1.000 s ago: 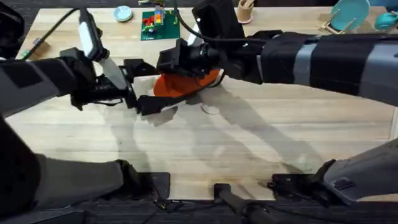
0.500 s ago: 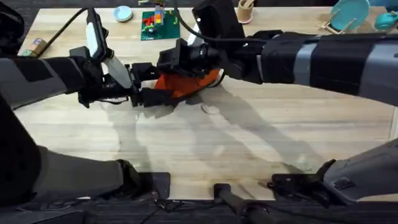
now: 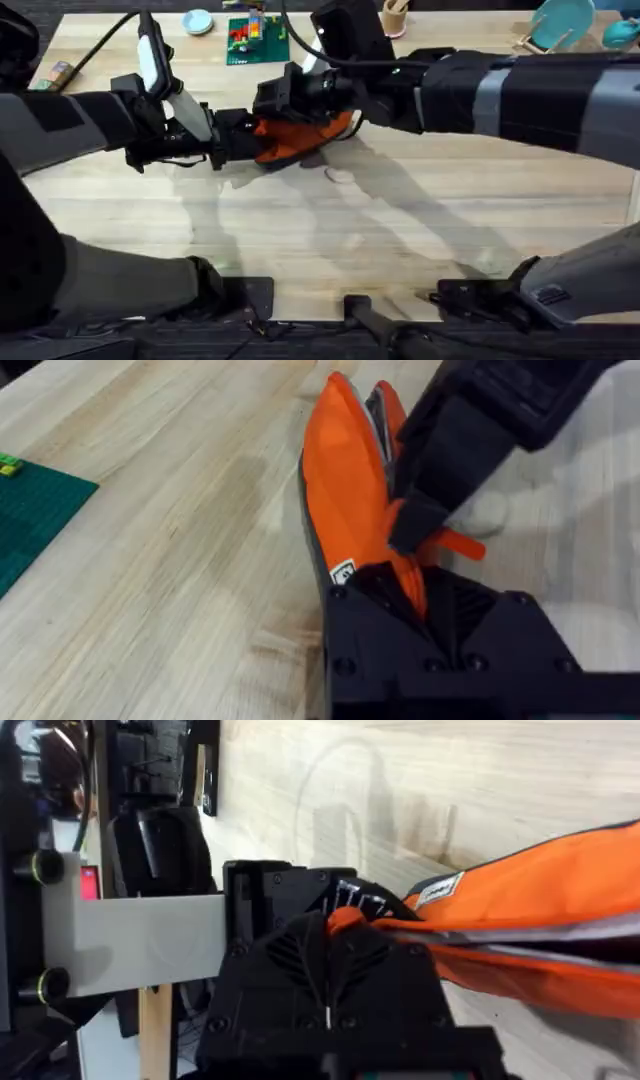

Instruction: Unzip the bag, pick up the pens from the table one at a time and place them inside, then zip the bag closed.

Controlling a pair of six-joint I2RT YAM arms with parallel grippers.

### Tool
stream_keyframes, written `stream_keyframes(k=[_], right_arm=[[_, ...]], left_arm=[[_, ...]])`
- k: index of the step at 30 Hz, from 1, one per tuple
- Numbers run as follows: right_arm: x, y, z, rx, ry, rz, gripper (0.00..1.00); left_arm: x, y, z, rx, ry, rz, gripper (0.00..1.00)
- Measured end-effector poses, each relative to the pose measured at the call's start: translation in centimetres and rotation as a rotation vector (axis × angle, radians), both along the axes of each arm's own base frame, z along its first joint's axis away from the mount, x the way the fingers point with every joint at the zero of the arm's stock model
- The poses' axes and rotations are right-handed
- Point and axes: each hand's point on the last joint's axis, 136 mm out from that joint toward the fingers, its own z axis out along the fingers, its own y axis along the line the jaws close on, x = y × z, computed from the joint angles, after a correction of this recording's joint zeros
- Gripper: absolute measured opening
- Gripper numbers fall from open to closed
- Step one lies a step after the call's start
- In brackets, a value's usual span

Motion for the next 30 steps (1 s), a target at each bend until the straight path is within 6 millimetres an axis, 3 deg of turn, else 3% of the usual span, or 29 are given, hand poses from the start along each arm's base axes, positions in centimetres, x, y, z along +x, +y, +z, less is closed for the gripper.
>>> stream_keyframes(k=[30], right_arm=[[5.0, -8.7, -2.1, -0.078, 0.037, -0.061, 0.031]], left_arm=[[0.3, 0.1, 0.1, 0.007, -0.021, 0.0, 0.043]])
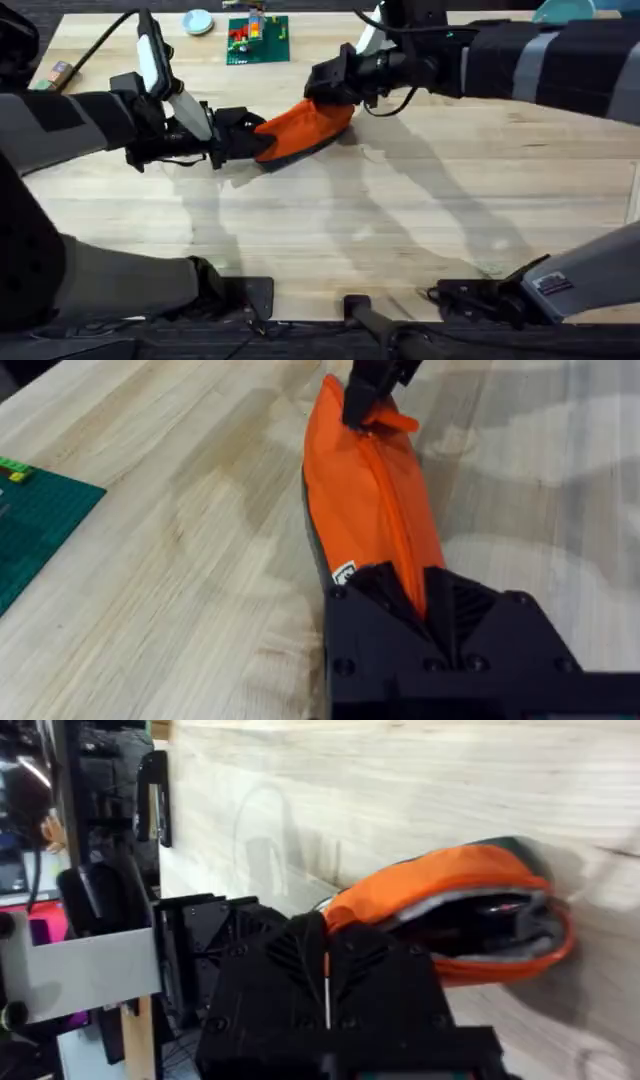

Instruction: Unzip the bag, pick up the pens from the table one at a time and place them inside, then zip the bag closed.

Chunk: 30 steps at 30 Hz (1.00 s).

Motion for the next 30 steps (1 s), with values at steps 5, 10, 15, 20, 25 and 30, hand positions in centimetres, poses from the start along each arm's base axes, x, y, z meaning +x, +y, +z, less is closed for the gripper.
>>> stream_keyframes(k=[5, 10, 15, 20, 25, 30], right_arm=[[0.9, -2.1, -0.5, -0.026, 0.007, -0.029, 0.03], [2.2, -4.3, -0.6, -0.041, -0.009, -0.062, 0.032], [3.0, -5.6, -0.8, -0.059, -0.028, -0.079, 0.031], [3.4, -6.5, -1.0, -0.079, -0.046, -0.081, 0.031], [3.5, -7.5, -1.5, -0.115, -0.046, -0.093, 0.031], [3.4, -9.2, -2.7, -0.184, -0.009, -0.133, 0.031]], left_arm=[[0.0, 0.0, 0.0, 0.0, -0.001, 0.0, 0.043], [0.1, 0.0, 0.0, 0.003, -0.008, 0.0, 0.043], [0.1, 0.0, 0.1, 0.002, -0.011, 0.0, 0.043], [0.2, 0.0, 0.1, 0.001, -0.012, 0.0, 0.043], [0.1, 0.0, 0.1, 0.0, -0.012, -0.002, 0.043], [0.1, -0.1, 0.1, -0.001, -0.014, -0.005, 0.043]])
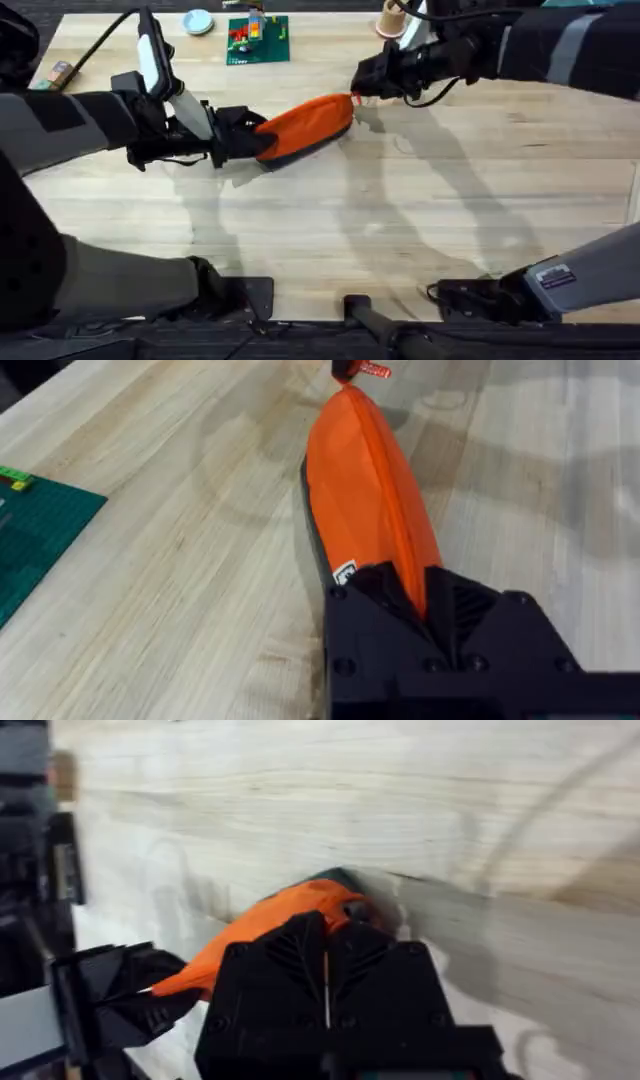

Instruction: Unzip the bag, pick up the pens from the table one at a time and place them inside, then zip the bag closed.

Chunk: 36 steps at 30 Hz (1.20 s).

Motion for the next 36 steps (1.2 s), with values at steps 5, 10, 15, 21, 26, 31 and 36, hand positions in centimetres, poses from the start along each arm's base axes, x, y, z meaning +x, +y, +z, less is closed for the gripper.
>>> stream_keyframes(k=[5, 10, 15, 21, 26, 31, 36], right_arm=[[-0.3, -1.0, -0.9, -0.054, 0.024, -0.026, 0.033], [-0.1, -1.4, -1.1, -0.08, 0.019, -0.038, 0.032], [0.0, -1.5, -1.9, -0.089, 0.035, -0.051, 0.033], [-0.1, -1.5, -4.6, -0.104, 0.105, -0.061, 0.033], [0.1, -1.4, -4.6, -0.102, 0.11, -0.063, 0.033], [0.1, -1.4, -4.6, -0.102, 0.111, -0.062, 0.033], [0.3, -2.0, -4.8, -0.126, 0.106, -0.081, 0.294]], left_arm=[[0.0, -0.1, 0.0, 0.0, -0.003, -0.004, 0.043], [0.0, -0.1, 0.0, 0.0, -0.003, -0.005, 0.042], [0.0, -0.1, 0.0, 0.0, -0.003, -0.005, 0.042], [0.0, -0.2, 0.0, 0.0, -0.002, -0.006, 0.043], [0.0, -0.2, 0.0, 0.0, -0.003, -0.007, 0.043], [0.0, -0.2, 0.0, 0.0, -0.003, -0.007, 0.043], [0.0, -0.2, 0.0, 0.001, -0.002, -0.007, 0.043]])
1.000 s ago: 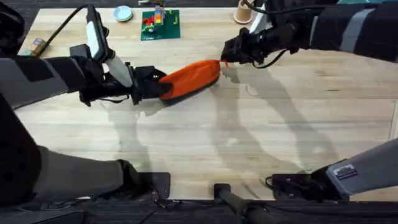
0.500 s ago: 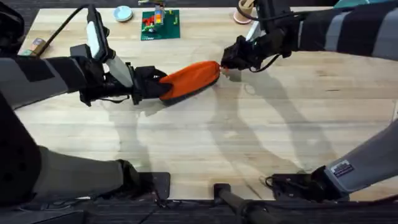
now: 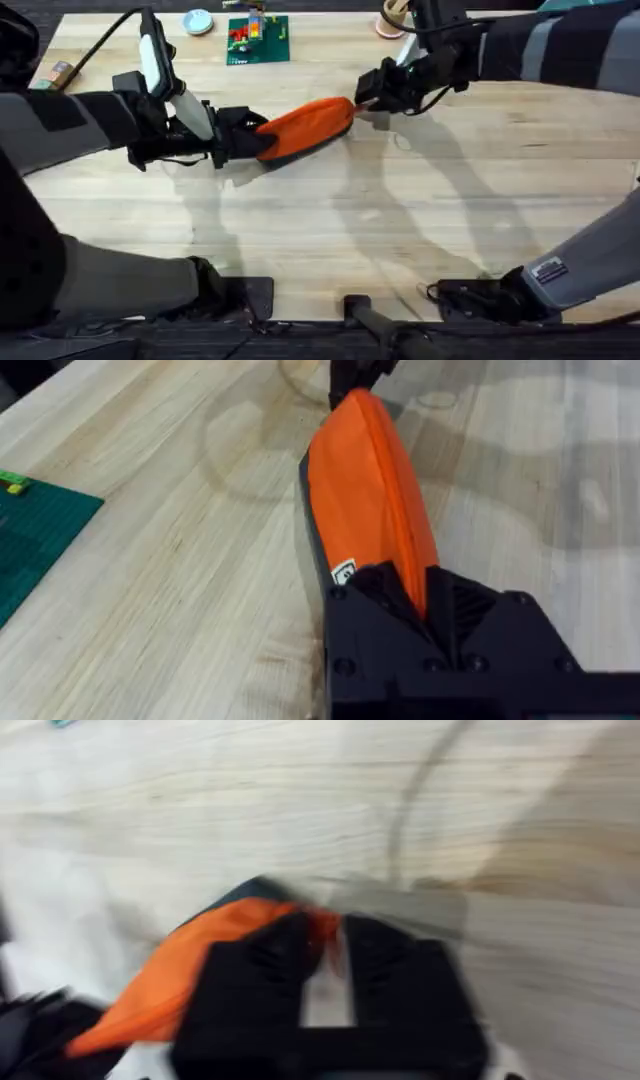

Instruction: Unzip the bag, pick up the pens from the table one at a time and place them inside, then zip the bag closed.

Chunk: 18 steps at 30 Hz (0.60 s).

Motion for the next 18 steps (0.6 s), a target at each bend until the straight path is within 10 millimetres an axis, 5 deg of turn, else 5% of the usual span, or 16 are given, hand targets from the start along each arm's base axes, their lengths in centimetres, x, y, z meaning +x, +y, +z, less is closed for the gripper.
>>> stream_keyframes(k=[5, 18], right_arm=[[0.9, -1.9, 0.5, -0.034, -0.027, -0.053, 0.962], [1.6, -3.1, 3.6, -0.082, -0.128, -0.065, 0.996]], left_arm=[[0.0, 0.1, 0.0, 0.0, 0.001, 0.003, 0.042], [-1.1, 0.5, 0.6, 0.097, 0.02, 0.022, 0.046]])
